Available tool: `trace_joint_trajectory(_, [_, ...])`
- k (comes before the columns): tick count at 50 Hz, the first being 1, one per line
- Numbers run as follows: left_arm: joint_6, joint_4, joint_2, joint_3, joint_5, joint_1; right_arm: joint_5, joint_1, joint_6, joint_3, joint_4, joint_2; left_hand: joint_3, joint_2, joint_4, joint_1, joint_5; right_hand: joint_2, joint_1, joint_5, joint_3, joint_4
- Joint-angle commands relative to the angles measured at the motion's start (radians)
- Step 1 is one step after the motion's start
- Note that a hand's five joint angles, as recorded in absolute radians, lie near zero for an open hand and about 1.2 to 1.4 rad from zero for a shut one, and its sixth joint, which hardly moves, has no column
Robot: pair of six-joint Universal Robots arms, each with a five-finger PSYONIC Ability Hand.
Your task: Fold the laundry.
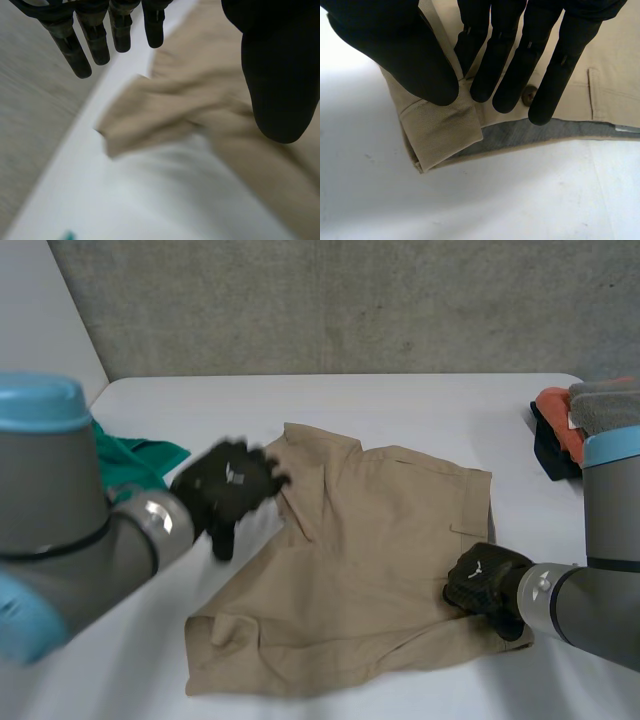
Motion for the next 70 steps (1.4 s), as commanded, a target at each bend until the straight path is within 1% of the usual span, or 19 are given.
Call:
trace_joint_trajectory(1, [-0.019,0.026,-0.263,0.372,0.1,0.013,0.0,0.007,0.025,0.005,-0.049,-0.002,0.04,0.05,0.05,0.06,0.032,0.223,0.331,0.195,0.196,0.195])
trace_joint_trajectory(8, [-0.024,-0.172,-0.625,0.858,0.225,0.037,0.0,0.012,0.05,0.008,-0.095,0.011,0.319,0.329,0.329,0.339,0.311,0.223,0.331,0.195,0.196,0.195])
trace_joint_trajectory(13, [-0.027,-0.188,-0.778,1.039,0.265,0.047,0.0,0.011,0.053,0.01,-0.103,0.012,0.413,0.423,0.423,0.433,0.405,0.223,0.331,0.195,0.196,0.195])
trace_joint_trajectory(19, [-0.024,-0.183,-0.852,1.081,0.279,0.067,-0.002,0.004,0.056,0.014,-0.117,0.014,0.504,0.514,0.514,0.524,0.496,0.223,0.331,0.195,0.196,0.195])
trace_joint_trajectory(26, [-0.007,-0.168,-0.854,0.997,0.276,0.083,0.0,-0.009,0.053,0.008,-0.132,0.02,0.586,0.596,0.596,0.606,0.578,0.223,0.331,0.195,0.196,0.195])
trace_joint_trajectory(30, [0.024,-0.135,-0.819,0.948,0.233,0.085,0.0,-0.011,0.056,0.002,-0.138,0.02,1.123,1.132,1.133,1.143,1.115,0.223,0.331,0.195,0.196,0.195])
trace_joint_trajectory(31, [0.027,-0.114,-0.79,0.917,0.179,0.085,0.0,-0.011,0.056,0.002,-0.141,0.02,1.181,1.191,1.192,1.202,1.174,0.223,0.331,0.195,0.196,0.195])
trace_joint_trajectory(34, [0.018,-0.073,-0.736,0.851,0.054,0.082,0.0,-0.008,0.058,0.005,-0.146,0.018,1.182,1.192,1.192,1.202,1.174,0.223,0.331,0.195,0.196,0.195])
trace_joint_trajectory(35, [0.004,-0.039,-0.701,0.799,-0.032,0.08,0.0,-0.005,0.059,0.008,-0.149,0.017,1.182,1.192,1.192,1.202,1.174,0.223,0.331,0.195,0.196,0.195])
trace_joint_trajectory(37, [0.001,-0.014,-0.668,0.741,-0.105,0.079,0.0,0.0,0.062,0.01,-0.152,0.017,1.182,1.192,1.192,1.202,1.174,0.223,0.331,0.195,0.196,0.195])
trace_joint_trajectory(39, [-0.001,0.007,-0.63,0.658,-0.149,0.08,0.0,0.004,0.065,0.011,-0.152,0.018,1.182,1.192,1.192,1.202,1.174,0.223,0.331,0.195,0.196,0.195])
trace_joint_trajectory(44, [0.01,-0.019,-0.578,0.563,-0.168,0.082,0.001,0.015,0.064,0.011,-0.152,0.021,1.182,1.192,1.192,1.202,1.174,0.223,0.331,0.195,0.196,0.195])
trace_joint_trajectory(46, [0.005,-0.046,-0.562,0.546,-0.206,0.077,0.003,0.021,0.067,0.011,-0.152,0.021,1.182,1.192,1.192,1.202,1.174,0.223,0.331,0.195,0.196,0.195])
trace_joint_trajectory(49, [-0.004,-0.065,-0.543,0.536,-0.235,0.068,0.007,0.027,0.067,0.011,-0.153,0.02,0.902,0.912,0.912,0.922,0.894,0.223,0.331,0.195,0.196,0.195])
trace_joint_trajectory(50, [-0.014,-0.065,-0.527,0.533,-0.244,0.062,0.012,0.03,0.07,0.013,-0.153,0.018,0.613,0.623,0.623,0.633,0.605,0.223,0.331,0.195,0.196,0.195])
trace_joint_trajectory(53, [-0.042,-0.045,-0.503,0.536,-0.249,0.054,0.015,0.032,0.074,0.013,-0.153,0.017,0.259,0.269,0.269,0.279,0.251,0.223,0.331,0.195,0.196,0.195])
trace_joint_trajectory(57, [-0.08,-0.036,-0.458,0.527,-0.252,0.045,0.015,0.027,0.094,0.011,-0.169,0.002,0.094,0.103,0.104,0.114,0.086,0.223,0.331,0.195,0.196,0.195])
trace_joint_trajectory(64, [-0.171,-0.019,-0.377,0.447,-0.208,0.042,0.02,0.029,0.137,0.008,-0.199,-0.012,0.078,0.088,0.089,0.099,0.071,0.223,0.331,0.195,0.196,0.195])
trace_joint_trajectory(70, [-0.214,0.092,-0.456,0.513,-0.005,0.056,0.018,0.03,0.134,0.014,-0.193,-0.005,0.255,0.265,0.265,0.275,0.247,0.223,0.331,0.195,0.196,0.195])
